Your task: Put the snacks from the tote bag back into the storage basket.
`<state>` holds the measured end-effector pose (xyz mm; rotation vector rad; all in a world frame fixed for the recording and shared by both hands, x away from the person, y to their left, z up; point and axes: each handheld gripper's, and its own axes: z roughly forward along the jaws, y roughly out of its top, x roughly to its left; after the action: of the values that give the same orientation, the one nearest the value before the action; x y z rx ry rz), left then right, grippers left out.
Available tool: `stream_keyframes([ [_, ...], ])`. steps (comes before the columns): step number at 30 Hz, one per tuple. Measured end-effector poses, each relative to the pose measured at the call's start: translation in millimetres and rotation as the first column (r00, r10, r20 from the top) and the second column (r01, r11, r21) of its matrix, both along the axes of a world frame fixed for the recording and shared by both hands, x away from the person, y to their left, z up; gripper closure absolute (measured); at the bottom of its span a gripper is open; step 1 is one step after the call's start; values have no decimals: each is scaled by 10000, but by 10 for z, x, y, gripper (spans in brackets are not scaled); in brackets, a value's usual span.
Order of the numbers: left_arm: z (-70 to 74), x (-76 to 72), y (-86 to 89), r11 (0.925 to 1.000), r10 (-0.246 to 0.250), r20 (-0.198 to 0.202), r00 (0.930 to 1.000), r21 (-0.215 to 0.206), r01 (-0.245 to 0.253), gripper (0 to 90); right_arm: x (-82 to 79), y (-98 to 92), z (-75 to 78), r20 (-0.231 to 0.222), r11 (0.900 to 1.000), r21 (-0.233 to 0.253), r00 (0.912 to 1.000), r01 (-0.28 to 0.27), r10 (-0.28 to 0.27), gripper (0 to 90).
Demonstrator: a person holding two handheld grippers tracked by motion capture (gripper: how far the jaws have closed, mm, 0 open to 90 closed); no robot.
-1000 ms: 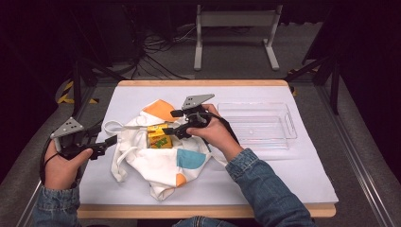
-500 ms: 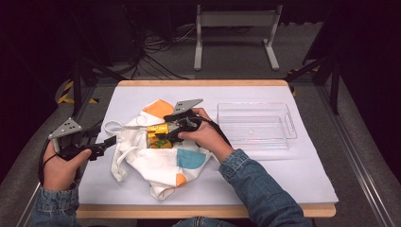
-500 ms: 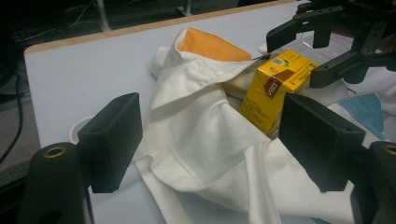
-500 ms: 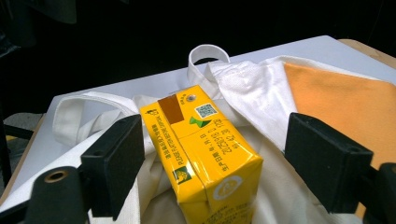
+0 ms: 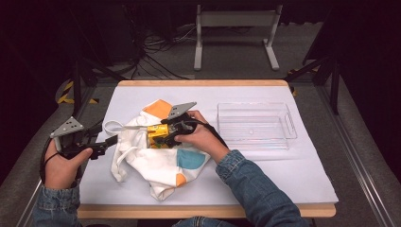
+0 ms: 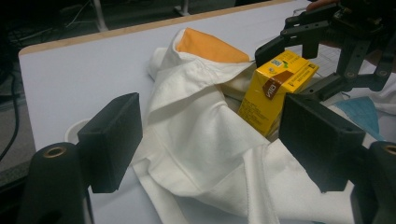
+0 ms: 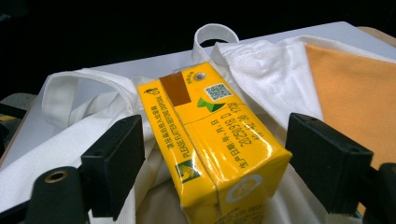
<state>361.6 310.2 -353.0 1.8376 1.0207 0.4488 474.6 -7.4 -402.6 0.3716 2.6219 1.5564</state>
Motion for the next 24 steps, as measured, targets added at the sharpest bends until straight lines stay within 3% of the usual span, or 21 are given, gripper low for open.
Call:
stream_keyframes([
  [11,-8,7,1,10000,9,-2,10000,26,-9,223,-20,75,-61,231,9986,-444,9992,-303,313,233],
  [24,-22,25,13,9998,-63,-41,10000,-167,62,219,-52,65,-48,627,9990,-381,9977,-243,267,341],
])
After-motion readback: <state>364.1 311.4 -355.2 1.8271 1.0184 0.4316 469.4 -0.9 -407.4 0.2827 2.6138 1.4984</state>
